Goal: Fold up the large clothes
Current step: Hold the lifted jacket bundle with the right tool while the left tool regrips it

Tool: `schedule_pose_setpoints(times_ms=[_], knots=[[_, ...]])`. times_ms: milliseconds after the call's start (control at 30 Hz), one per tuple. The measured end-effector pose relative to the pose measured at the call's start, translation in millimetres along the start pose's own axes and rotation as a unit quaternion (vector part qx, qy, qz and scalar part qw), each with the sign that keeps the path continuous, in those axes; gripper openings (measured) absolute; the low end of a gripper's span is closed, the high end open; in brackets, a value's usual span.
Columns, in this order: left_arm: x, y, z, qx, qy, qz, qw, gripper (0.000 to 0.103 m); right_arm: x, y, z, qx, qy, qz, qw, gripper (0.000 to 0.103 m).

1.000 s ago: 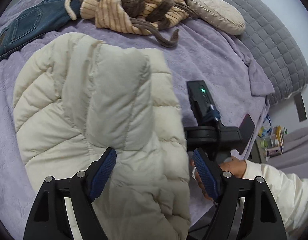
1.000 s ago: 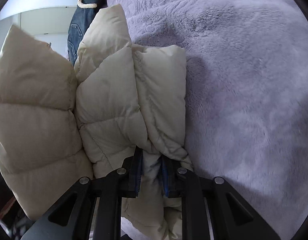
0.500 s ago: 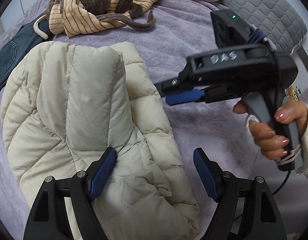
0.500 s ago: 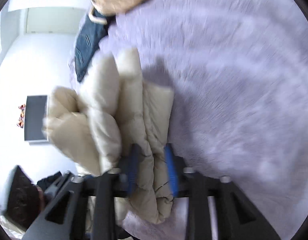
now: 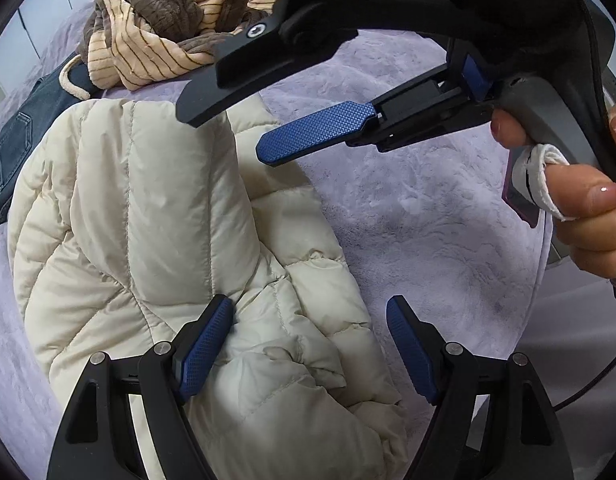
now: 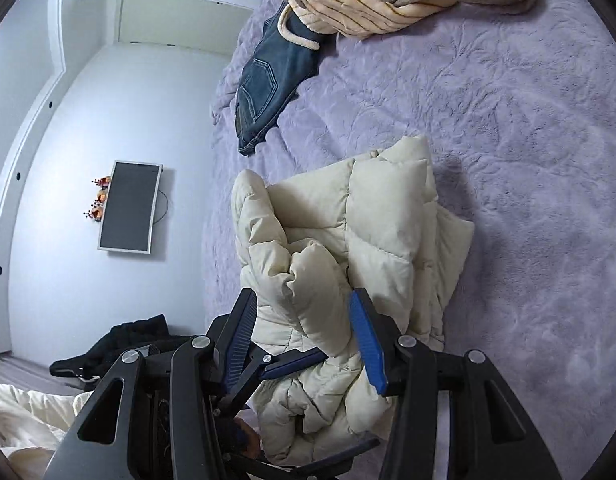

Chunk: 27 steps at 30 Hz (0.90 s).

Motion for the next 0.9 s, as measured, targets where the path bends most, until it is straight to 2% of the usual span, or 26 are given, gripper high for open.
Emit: schedule_pose_setpoints(times_ms=[133,267,300,333,400,433,533,667,733,800,900], knots=[[1,2,3,-0.006,0.006,0.002,1.0,0.079,11,-14,9,-0.007,0.027,0.01,1.0,0.054],[2,9,14,-0.02,0.034,-0.001,0.9992,0.079,16,-7,10,0.005,0.014,-0.012,1.0,0.054],[2,11,17,-0.023,0.04,-0.002,0.9989,0.079,15,-2,11,0.005,0.013,-0.018,1.0,0.051],[2,13,20,-0.025,0.046,-0.002,0.9986,0.079,15,3,12,0.008,0.01,-0.021,1.0,0.047],[2,13,22,-0.021,0.049,-0.006,0.9985,0.079,13,16,20,0.029,0.009,-0.028,0.999,0.02],[2,11,21,-0.015,0.046,-0.007,0.9988,0.079,10,24,25,0.043,0.009,-0.03,0.999,0.018],[1,-7,9,-0.007,0.018,0.008,0.9998,0.079,5,37,42,0.053,0.021,-0.028,0.998,0.015],[8,-42,-33,0.016,-0.066,0.04,0.9969,0.079,5,41,60,0.055,0.034,-0.024,0.998,0.013],[16,-56,-65,0.027,-0.126,0.049,0.9905,0.079,6,40,67,0.045,0.048,-0.025,0.998,0.012],[29,-63,-102,0.034,-0.195,0.052,0.9788,0.079,6,40,70,0.045,0.051,-0.025,0.997,0.011],[58,-60,-157,0.067,-0.309,0.052,0.9472,0.079,6,42,73,0.044,0.055,-0.027,0.997,0.011]])
Point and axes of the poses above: each gripper's, at about its wrist camera, not at the fingertips, and y roughly the way its jaws point, z to its right, x to its underside, the point moved 2 cm from there along y, roughly the way its jaws point, and after that the axes turned 5 degrees about y, right-handed, at the moved point
